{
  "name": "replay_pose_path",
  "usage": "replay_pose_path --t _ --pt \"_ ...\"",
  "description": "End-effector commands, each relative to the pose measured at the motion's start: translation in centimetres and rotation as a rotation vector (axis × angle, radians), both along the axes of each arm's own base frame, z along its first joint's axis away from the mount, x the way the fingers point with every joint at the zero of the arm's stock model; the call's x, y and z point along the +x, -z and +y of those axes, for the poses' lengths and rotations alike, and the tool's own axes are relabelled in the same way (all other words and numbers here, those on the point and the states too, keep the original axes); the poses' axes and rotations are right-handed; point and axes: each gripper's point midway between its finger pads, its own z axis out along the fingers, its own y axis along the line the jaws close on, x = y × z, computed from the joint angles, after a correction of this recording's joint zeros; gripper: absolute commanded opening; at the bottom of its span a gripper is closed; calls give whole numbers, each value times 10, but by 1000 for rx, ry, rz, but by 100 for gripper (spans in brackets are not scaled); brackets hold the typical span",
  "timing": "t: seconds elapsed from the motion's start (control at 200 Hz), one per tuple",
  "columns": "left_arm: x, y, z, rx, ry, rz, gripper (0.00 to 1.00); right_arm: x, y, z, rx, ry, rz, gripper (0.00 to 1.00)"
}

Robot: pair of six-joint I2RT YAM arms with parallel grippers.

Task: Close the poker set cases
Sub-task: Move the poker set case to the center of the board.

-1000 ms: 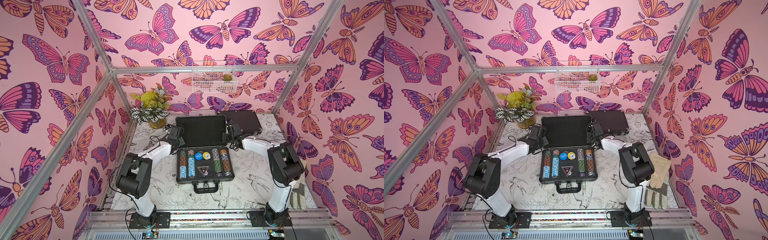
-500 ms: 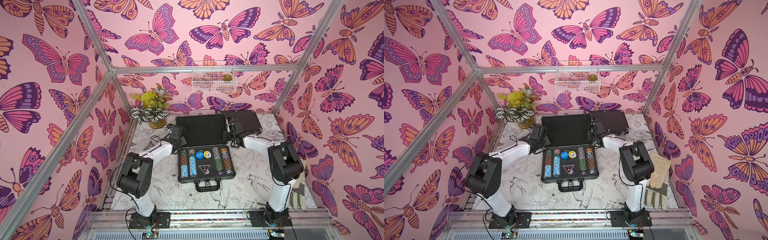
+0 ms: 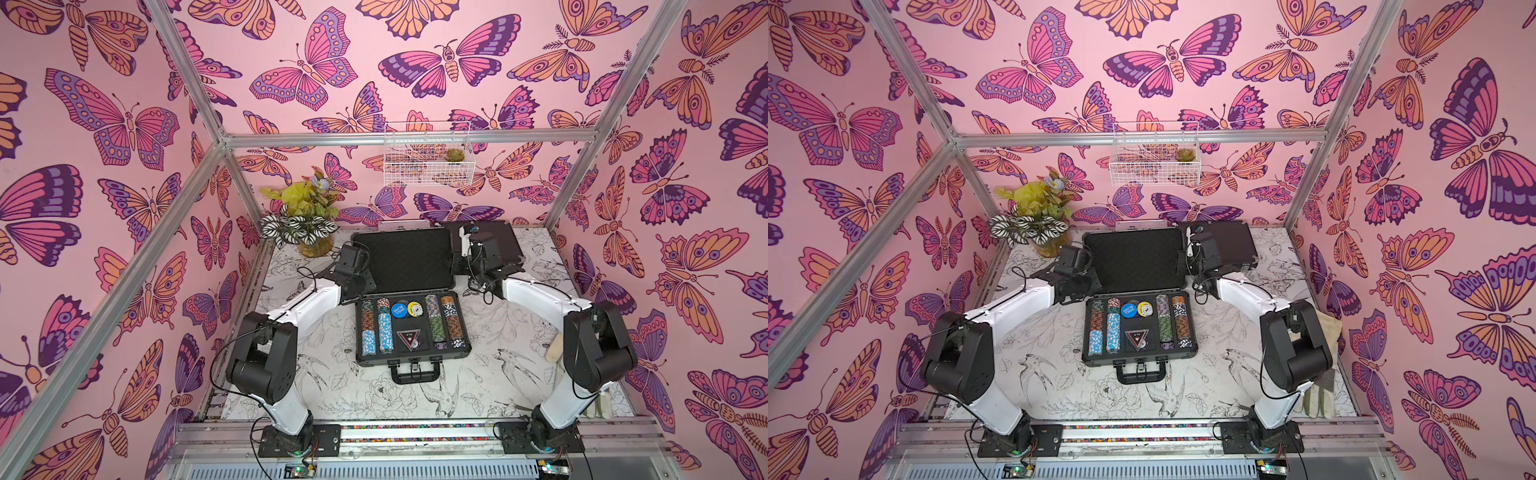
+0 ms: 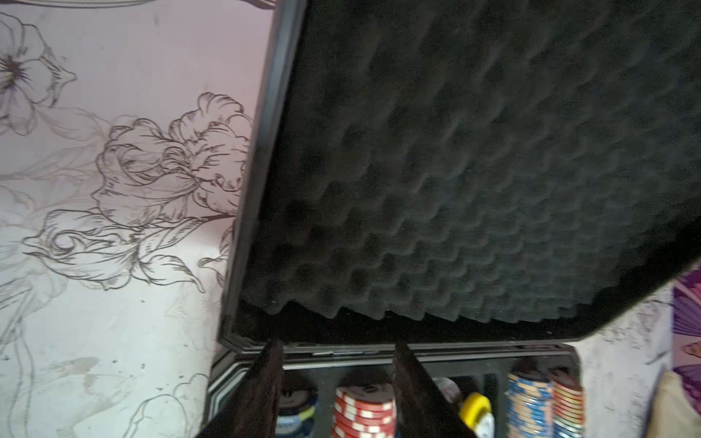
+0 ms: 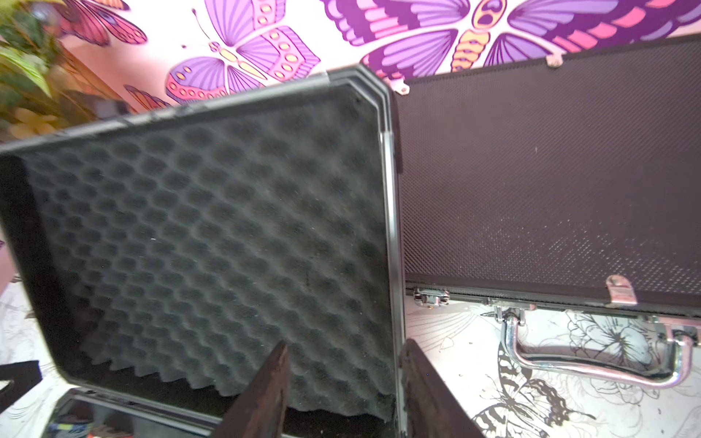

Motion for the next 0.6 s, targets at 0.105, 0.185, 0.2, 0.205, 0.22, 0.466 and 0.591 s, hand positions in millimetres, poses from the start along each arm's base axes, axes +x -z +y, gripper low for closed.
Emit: replay_pose_path --t 0.105,0.185,0.2,0.205,0.22,0.466,0.591 --pt "26 -47 -32 -251 -58 -34 51 -25 19 -5 50 6 84 52" --pt "42 -60 -37 -311 -87 -57 51 -34 26 -6 64 9 100 53" --pt "45 -62 -38 -319 -93 -59 51 -36 28 -7 66 10 104 53" --pt "46 -63 -38 -322 -96 -60 51 -36 29 -7 66 11 105 53" --pt "49 -64 -39 -329 -103 -60 51 -38 30 -7 68 11 109 53" --pt "100 -80 -37 -525 -250 -158 53 -61 43 -2 92 -17 139 54" --pt "118 -80 -35 -540 -281 -191 53 -72 41 5 86 -41 130 54"
